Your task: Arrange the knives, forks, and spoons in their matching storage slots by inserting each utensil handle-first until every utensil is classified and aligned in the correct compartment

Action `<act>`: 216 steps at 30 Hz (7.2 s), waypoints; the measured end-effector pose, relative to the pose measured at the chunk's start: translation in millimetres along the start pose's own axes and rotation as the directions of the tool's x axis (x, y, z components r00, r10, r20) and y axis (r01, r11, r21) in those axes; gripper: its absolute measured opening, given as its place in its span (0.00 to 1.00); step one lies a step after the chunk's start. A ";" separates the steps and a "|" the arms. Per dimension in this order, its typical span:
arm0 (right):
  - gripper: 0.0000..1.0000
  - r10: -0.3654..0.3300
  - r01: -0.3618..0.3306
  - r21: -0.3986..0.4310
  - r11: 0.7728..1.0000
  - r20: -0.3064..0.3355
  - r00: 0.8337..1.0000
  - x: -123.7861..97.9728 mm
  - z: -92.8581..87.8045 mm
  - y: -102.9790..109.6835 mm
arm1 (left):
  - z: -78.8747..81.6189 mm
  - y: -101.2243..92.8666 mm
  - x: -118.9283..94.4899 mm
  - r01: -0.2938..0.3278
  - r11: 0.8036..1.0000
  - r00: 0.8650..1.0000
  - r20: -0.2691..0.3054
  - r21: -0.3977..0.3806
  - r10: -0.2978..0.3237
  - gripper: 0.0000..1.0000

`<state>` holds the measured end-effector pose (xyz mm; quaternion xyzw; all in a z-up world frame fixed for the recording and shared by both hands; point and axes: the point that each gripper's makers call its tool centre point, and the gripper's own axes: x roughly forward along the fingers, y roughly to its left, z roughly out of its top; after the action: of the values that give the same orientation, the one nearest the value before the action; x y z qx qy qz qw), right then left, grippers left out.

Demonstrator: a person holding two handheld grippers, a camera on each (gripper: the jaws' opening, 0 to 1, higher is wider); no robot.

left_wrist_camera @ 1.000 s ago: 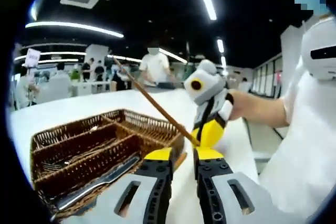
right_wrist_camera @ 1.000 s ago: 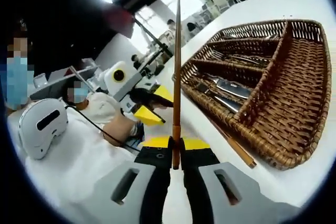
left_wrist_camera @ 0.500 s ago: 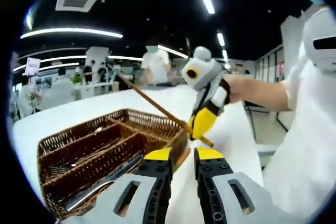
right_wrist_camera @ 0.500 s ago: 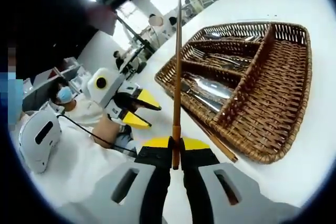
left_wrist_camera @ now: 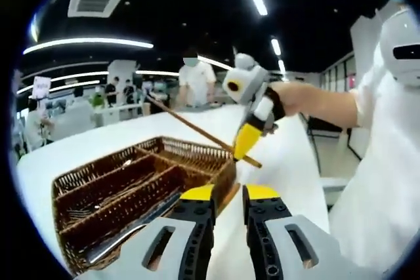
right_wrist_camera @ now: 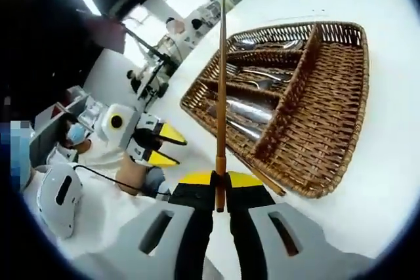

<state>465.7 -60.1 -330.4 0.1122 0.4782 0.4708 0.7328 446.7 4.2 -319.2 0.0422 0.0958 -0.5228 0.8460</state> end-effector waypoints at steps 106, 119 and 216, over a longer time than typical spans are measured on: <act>0.11 -0.284 0.476 0.375 0.796 -0.463 0.840 26.6 7.4 -104.0 | 1.9 13.6 -17.5 -0.075 0.996 0.997 -0.020 0.045 0.076 0.22; 0.11 -0.380 0.525 0.273 0.806 -0.442 0.813 26.2 37.0 -122.3 | 1.5 11.0 -17.1 -0.081 0.996 0.996 -0.028 0.045 0.083 0.22; 0.10 -0.475 0.594 0.206 0.778 -0.428 0.769 21.2 57.7 -133.6 | 1.2 16.6 -24.7 -0.106 0.994 0.993 -0.042 0.040 0.108 0.23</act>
<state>592.1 -97.7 -395.3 0.0037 0.6850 0.1645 0.7097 451.0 33.2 -313.4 0.0747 0.1020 -0.4774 0.8695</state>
